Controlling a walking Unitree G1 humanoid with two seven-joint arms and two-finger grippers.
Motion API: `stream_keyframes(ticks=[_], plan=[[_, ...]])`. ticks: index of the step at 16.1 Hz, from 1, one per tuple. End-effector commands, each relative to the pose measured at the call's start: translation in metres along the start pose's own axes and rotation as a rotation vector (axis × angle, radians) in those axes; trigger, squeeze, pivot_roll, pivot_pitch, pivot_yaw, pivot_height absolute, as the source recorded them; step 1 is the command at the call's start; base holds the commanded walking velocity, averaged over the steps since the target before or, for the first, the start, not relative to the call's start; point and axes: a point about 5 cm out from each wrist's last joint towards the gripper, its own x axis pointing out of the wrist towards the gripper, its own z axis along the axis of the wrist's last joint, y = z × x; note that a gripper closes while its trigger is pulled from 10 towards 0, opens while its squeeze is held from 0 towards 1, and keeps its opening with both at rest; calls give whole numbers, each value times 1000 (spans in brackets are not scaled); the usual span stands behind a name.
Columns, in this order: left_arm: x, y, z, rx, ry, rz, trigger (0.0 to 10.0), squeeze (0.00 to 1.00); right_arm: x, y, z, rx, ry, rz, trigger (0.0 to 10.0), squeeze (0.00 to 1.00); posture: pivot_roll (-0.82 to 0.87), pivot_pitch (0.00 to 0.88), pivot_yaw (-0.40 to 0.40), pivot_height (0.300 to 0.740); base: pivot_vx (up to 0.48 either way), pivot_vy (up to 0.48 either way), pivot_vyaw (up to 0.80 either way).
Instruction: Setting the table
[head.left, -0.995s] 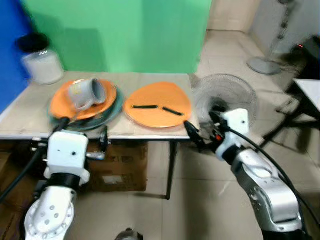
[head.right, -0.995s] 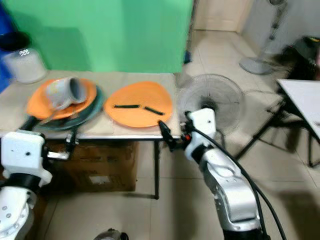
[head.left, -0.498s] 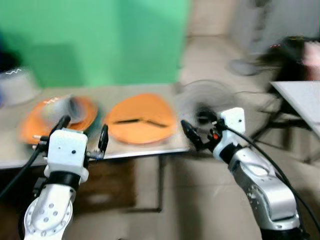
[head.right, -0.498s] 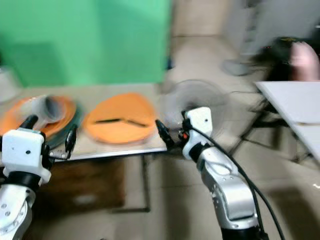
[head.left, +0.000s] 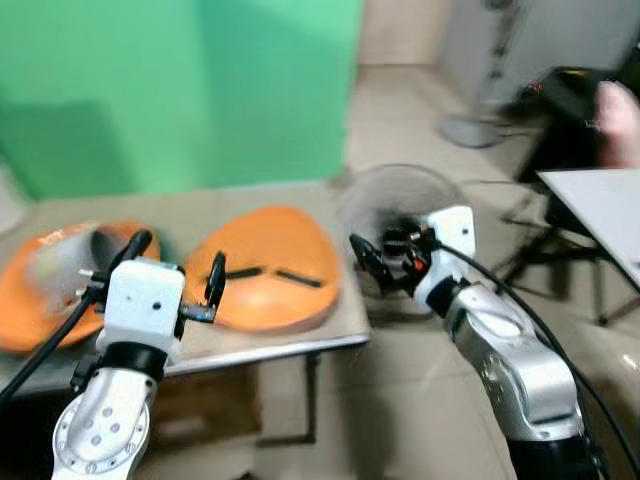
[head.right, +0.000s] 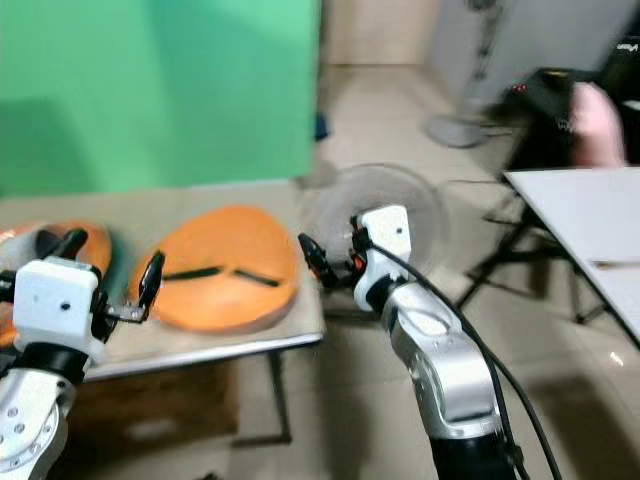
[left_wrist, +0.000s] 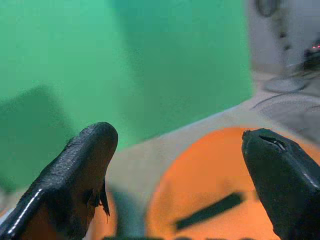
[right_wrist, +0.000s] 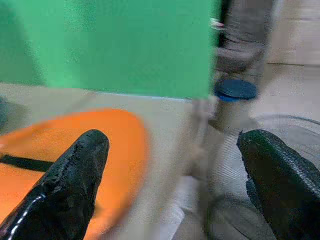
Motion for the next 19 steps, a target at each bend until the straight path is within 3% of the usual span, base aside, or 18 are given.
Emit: stream_keyframes(ticks=[1,2,3,5,8,10,13,16,17,18,19], plan=[[1,-5,-3,-3,14,-34,10000,0,2,-4,-9,7,69,-19,10000,0,52,45,6,740,322,0,0],[3,-10,-5,-7,28,-76,10000,0,5,0,-15,2,112,13,10000,43,54,45,7,740,0,0,0],[7,-13,-12,3,60,-115,10000,0,9,4,-15,22,118,55,10000,1000,55,47,6,740,0,0,0],[19,-9,-27,58,130,-123,10000,0,19,7,-10,99,97,108,10000,1000,51,51,7,740,0,0,0],[30,-7,-39,63,163,-174,10000,0,28,9,-8,139,105,165,10000,1000,46,55,12,740,0,0,0],[40,-8,-54,66,204,-310,10000,0,40,11,-11,120,153,234,10000,1000,35,59,20,740,0,0,0],[44,-7,-65,84,251,-370,10000,0,51,11,-10,117,161,240,10000,1000,20,60,27,740,0,0,0],[41,-12,-82,98,304,-394,10000,0,63,11,-11,200,170,229,10000,1000,11,60,34,740,0,0,0],[39,-14,-85,95,306,-403,10000,0,66,11,-12,216,177,233,10000,847,9,61,33,740,0,0,0],[35,-19,-89,88,312,-409,10000,0,70,12,-13,246,184,232,10000,0,9,61,31,740,0,0,0],[31,-23,-93,94,319,-419,10000,0,74,12,-13,264,189,231,10000,0,10,63,27,740,0,0,0]])
